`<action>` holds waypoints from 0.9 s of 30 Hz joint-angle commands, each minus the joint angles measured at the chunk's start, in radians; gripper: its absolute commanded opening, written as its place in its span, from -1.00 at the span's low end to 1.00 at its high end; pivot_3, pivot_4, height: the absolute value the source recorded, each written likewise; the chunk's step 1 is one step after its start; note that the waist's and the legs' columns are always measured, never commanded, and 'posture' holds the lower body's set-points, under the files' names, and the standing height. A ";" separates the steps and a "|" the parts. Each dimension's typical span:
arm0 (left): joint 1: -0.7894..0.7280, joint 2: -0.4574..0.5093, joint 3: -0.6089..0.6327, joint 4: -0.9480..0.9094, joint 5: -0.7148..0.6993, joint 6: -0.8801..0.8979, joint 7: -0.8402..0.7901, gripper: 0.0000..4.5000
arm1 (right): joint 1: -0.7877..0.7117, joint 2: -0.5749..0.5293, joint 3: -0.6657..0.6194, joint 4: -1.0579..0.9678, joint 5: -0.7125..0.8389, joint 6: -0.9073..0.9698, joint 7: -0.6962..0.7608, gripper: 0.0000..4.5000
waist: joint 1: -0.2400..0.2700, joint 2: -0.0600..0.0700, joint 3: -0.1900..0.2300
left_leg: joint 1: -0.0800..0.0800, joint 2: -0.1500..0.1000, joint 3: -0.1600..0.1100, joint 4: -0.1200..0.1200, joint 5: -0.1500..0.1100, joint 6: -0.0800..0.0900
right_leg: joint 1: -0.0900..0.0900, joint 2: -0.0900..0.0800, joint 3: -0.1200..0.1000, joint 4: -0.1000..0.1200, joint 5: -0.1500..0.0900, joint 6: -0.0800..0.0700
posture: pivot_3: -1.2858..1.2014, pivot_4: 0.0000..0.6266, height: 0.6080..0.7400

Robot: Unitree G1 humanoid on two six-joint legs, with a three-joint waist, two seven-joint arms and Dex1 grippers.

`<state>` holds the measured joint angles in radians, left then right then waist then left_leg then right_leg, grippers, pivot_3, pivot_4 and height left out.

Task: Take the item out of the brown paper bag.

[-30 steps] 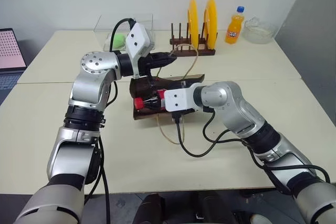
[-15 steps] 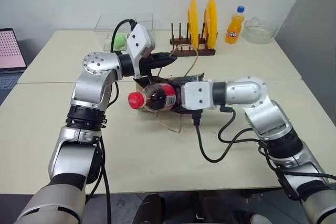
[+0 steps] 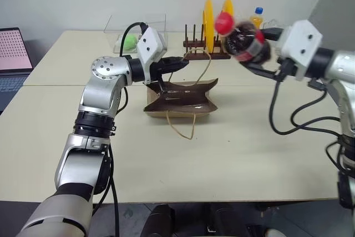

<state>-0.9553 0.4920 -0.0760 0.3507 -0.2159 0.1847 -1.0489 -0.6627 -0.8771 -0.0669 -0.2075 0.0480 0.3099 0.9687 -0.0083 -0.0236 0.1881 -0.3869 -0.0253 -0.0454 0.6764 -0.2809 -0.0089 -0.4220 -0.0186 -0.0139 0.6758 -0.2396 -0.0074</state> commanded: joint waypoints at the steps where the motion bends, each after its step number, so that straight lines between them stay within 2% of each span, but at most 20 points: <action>1: -0.020 0.002 0.010 -0.024 0.002 -0.016 0.008 -1.00 | 0.079 -0.084 0.034 0.086 -0.116 -0.112 -0.021 0.32 | 0.000 0.000 0.000 | 0.000 0.000 0.001 0.000 0.000 0.000 | 0.000 0.000 0.000 0.000 0.000 0.000 | 0.03 -0.52 1.00; 4: -0.022 -0.004 0.009 -0.021 0.002 -0.021 0.009 -1.00 | 0.126 -0.112 0.142 0.235 -0.211 -0.232 -0.022 0.32 | -0.005 0.000 0.000 | 0.001 0.000 0.004 0.000 0.000 0.000 | 0.000 0.000 0.003 0.001 -0.002 0.003 | 0.03 -0.52 1.00; 7: -0.018 -0.007 0.007 -0.031 0.002 -0.021 0.010 -1.00 | 0.114 -0.090 0.215 0.392 -0.271 -0.306 -0.042 0.32 | -0.012 0.000 0.000 | 0.002 0.001 0.006 0.000 0.000 0.000 | 0.000 0.000 0.004 0.002 -0.003 0.004 | 0.03 -0.52 1.00; 15: -0.002 0.008 0.014 -0.057 -0.002 -0.012 0.013 -1.00 | 0.061 -0.069 0.306 0.619 -0.356 -0.366 -0.036 0.32 | -0.017 0.000 0.000 | 0.004 0.001 0.006 0.001 0.000 0.000 | 0.002 0.000 0.004 0.002 -0.002 0.003 | 0.03 -0.52 1.00; 19: 0.003 0.010 0.015 -0.064 -0.002 -0.009 0.016 -1.00 | 0.058 -0.059 0.301 0.631 -0.349 -0.355 -0.035 0.91 | -0.016 0.000 0.000 | 0.004 0.001 0.006 0.002 0.000 0.000 | 0.003 0.000 0.004 0.001 -0.002 0.004 | 0.03 -0.52 1.00; 20: 0.004 0.010 0.015 -0.066 -0.002 -0.009 0.016 -1.00 | 0.060 -0.064 0.297 0.624 -0.346 -0.356 -0.031 0.98 | -0.016 0.000 0.000 | 0.004 0.001 0.006 0.002 0.000 0.000 | 0.002 0.000 0.004 0.002 -0.002 0.004 | 0.03 -0.52 1.00; 24: 0.001 0.009 0.012 -0.060 -0.001 -0.013 0.015 -1.00 | 0.078 -0.098 0.263 0.553 -0.316 -0.342 0.007 0.98 | -0.015 0.000 0.000 | 0.004 0.001 0.005 0.001 0.000 0.000 | 0.002 0.000 0.003 0.002 -0.001 0.002 | 0.03 -0.52 1.00; 27: -0.006 0.004 0.009 -0.047 0.002 -0.019 0.014 -1.00 | 0.118 -0.156 0.190 0.432 -0.248 -0.297 0.065 0.98 | -0.013 0.000 0.001 | 0.003 0.001 0.005 0.001 0.000 0.000 | 0.002 0.000 0.003 0.002 -0.001 0.003 | 0.03 -0.52 1.00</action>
<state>-0.9445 0.4944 -0.0758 0.3247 -0.2145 0.1840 -1.0370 -0.5457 -0.9872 0.2018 0.3089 -0.2505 -0.0129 0.9980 -0.0213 -0.0236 0.1886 -0.3840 -0.0246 -0.0406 0.6776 -0.2807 -0.0092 -0.4203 -0.0185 -0.0112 0.6777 -0.2409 -0.0048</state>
